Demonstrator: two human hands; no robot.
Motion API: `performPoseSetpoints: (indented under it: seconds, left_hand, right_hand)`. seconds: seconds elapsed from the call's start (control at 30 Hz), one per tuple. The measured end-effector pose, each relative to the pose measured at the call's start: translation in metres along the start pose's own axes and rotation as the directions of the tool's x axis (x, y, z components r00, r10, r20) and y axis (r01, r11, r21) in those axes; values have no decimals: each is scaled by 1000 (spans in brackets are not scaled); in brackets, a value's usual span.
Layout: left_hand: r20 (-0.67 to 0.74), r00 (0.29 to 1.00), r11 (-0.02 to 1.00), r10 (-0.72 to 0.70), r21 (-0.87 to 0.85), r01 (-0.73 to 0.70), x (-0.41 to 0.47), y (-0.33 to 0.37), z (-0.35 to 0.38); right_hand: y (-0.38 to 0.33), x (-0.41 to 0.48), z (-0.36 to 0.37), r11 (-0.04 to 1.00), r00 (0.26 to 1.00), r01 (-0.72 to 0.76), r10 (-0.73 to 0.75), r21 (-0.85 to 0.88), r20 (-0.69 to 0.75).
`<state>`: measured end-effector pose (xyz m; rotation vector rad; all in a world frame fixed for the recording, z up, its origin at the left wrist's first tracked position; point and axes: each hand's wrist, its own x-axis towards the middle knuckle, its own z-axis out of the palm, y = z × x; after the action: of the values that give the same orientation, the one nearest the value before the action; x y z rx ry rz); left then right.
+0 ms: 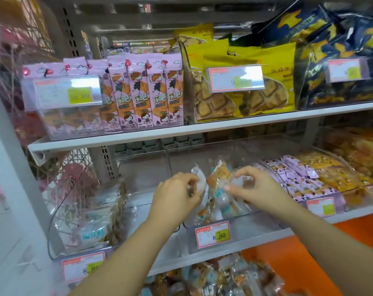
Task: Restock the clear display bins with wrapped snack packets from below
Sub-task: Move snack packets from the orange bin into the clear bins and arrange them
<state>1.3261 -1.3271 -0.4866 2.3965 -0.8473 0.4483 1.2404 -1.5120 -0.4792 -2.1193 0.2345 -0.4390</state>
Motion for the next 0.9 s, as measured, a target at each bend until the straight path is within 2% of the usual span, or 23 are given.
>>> performPoseSetpoints:
  seconds: [0.13, 0.2, 0.3, 0.37, 0.43, 0.5, 0.57, 0.6, 0.73, 0.83, 0.9]
  left_hand:
    - [-108, 990, 968, -87, -243, 59, -2, -3, -9]
    - [-96, 986, 906, -135, -416, 83, -5, 0, -15]
    - [-29, 985, 760, -168, -640, 111, -11, 4, -24]
    - [2, 986, 712, -164, -692, 120, -16, 5, -28]
    - [-58, 993, 765, -105, -643, 44, -23, 8, -32]
    - [-208, 975, 880, 76, -446, -164, -31, 8, -34]
    - [-322, 889, 905, 326, -164, -392, -34, 2, -34]
    - [-342, 847, 890, 406, -61, -452, -35, -3, -34]
    - [-374, 751, 827, 545, 92, -554, -39, -15, -39]
    - [-389, 719, 805, 575, 115, -582, -42, -14, -44]
    - [-411, 722, 811, 557, 82, -579, -42, -11, -45]
  right_hand:
    - [-6, 1, -10, 997, 991, 78, -76, 16, -109]
    - [-10, -2, -16, 990, 982, 131, -121, 57, -148]
    - [-17, -10, -21, 946, 994, 88, -62, 311, -93]
    - [-19, -16, -22, 919, 995, 88, -63, 384, -78]
    - [-25, -24, -20, 919, 986, 154, -118, 363, -118]
    - [-33, -32, -18, 900, 969, 231, -176, 370, -175]
    - [-41, -40, -17, 887, 942, 311, -241, 341, -232]
    - [-45, -44, -16, 884, 925, 356, -287, 304, -249]
    - [-52, -56, -14, 853, 849, 501, -452, 145, -272]
    - [-51, -60, -4, 772, 769, 608, -631, -185, -105]
    - [-46, -61, 5, 753, 768, 626, -640, -205, -5]
